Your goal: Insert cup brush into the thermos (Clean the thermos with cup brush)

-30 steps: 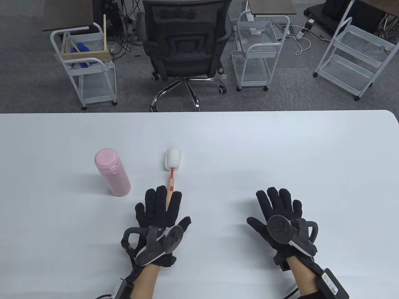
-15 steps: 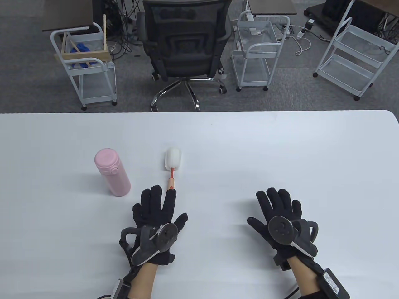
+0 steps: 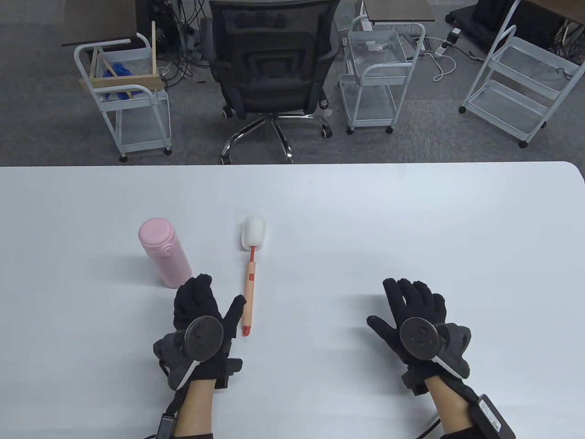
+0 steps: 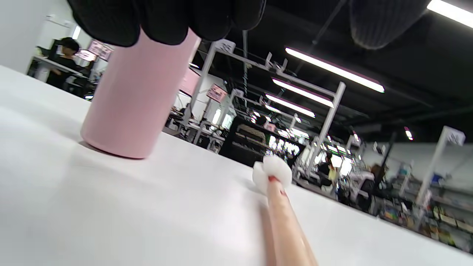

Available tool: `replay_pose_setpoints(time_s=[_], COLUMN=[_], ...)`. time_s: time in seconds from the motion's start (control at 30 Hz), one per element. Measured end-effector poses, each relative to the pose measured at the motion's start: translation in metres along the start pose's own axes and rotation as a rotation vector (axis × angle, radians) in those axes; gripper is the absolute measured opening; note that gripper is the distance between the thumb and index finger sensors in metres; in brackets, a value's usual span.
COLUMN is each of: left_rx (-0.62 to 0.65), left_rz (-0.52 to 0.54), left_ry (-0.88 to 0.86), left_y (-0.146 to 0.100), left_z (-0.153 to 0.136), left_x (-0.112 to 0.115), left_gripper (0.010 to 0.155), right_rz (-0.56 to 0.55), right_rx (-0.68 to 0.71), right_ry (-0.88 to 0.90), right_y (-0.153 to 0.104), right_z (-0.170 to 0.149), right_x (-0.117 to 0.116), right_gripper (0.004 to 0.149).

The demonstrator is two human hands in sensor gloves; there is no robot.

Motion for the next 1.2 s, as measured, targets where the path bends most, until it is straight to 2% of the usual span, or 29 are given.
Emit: replay_pose_setpoints(time_s=[0.37, 0.5, 0.67, 1.0, 1.2], left_rx=[-0.227, -0.312, -0.396, -0.429, -0.472], left_rz=[0.08, 0.098, -0.025, -0.122, -0.055], left_ry=[-0.237, -0.25, -0.3, -0.312, -0.292], left_y=[0.013, 0.024, 0.041, 0.076, 0.088], left_z=[-0.04, -0.054, -0.075, -0.088, -0.09], left_x=[-0.006, -0.007, 0.004, 0.014, 0.014], left_gripper=[0.097, 0.102, 0.104, 0.102, 0.105], right_rz=[0.008, 0.012, 0.015, 0.026, 0.024], right_rx=[-0.001, -0.003, -0.011, -0.031, -0.034], right_ry=[0.009, 0.012, 0.018, 0.027, 0.029], right_y=[0.0, 0.0, 0.001, 0.005, 0.006], right_z=[-0.001, -0.001, -0.004, -0.007, -0.008], right_x=[0.0, 0.001, 0.002, 0.003, 0.005], right_gripper=[0.085, 0.085, 0.084, 0.084, 0.085])
Point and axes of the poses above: the tracker on the back of each hand, its own z axis roughly to the thumb side, its own y axis roughly from the wrist to the fingertips, x = y × z, the point moved 1 cm from there along y, roughly from the wrist to the fingertips, and after that the axes turned 2 degrees about y, right-handed, at the moved point
